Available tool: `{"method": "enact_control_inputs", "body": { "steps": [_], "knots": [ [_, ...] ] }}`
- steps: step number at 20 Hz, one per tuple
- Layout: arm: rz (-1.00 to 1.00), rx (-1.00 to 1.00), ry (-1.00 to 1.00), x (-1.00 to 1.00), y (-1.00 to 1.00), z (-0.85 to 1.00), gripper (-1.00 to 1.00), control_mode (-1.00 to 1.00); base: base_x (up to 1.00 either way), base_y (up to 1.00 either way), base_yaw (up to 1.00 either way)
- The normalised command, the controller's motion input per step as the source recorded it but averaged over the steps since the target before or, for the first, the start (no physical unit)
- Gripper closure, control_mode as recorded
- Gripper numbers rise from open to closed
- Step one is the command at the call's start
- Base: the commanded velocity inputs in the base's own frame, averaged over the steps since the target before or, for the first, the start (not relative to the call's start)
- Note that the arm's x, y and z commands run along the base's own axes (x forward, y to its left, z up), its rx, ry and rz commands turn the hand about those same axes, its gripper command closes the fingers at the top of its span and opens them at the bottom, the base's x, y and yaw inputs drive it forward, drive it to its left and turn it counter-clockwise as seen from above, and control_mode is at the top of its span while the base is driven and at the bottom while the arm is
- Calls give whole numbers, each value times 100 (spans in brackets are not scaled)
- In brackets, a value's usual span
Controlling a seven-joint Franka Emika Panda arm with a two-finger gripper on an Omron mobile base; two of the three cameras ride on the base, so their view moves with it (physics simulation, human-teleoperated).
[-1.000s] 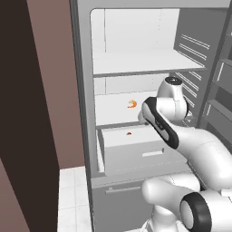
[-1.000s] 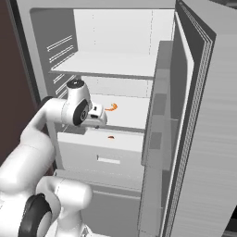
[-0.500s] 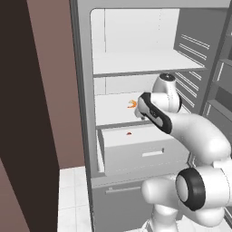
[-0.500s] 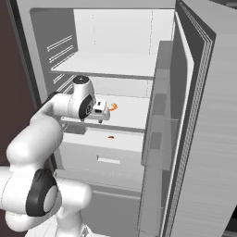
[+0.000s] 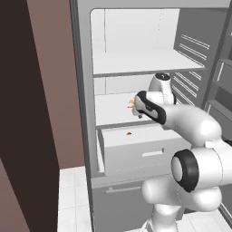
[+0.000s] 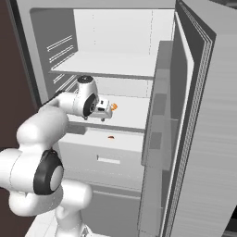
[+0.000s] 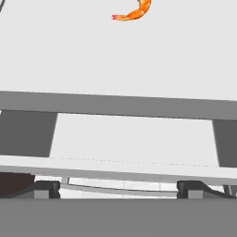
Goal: Fully open the fridge drawer.
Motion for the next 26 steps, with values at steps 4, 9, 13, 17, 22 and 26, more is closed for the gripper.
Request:
{"method": "enact_control_inputs", "body": {
  "steps": [4, 9, 13, 17, 22, 26],
  "knots": [
    [0, 0, 0, 20, 0, -19, -100, -100, 0, 0, 0],
    [0, 0, 0, 4, 0, -23, -100, -100, 0, 0, 0],
    [0, 0, 0, 0, 0, -24, -100, -100, 0, 0, 0],
    [0, 0, 0, 4, 0, -23, -100, -100, 0, 0, 0],
    [0, 0, 0, 15, 0, -18, -100, -100, 0, 0, 0],
    [0, 0, 0, 11, 0, -24, -100, -100, 0, 0, 0]
  ]
}}
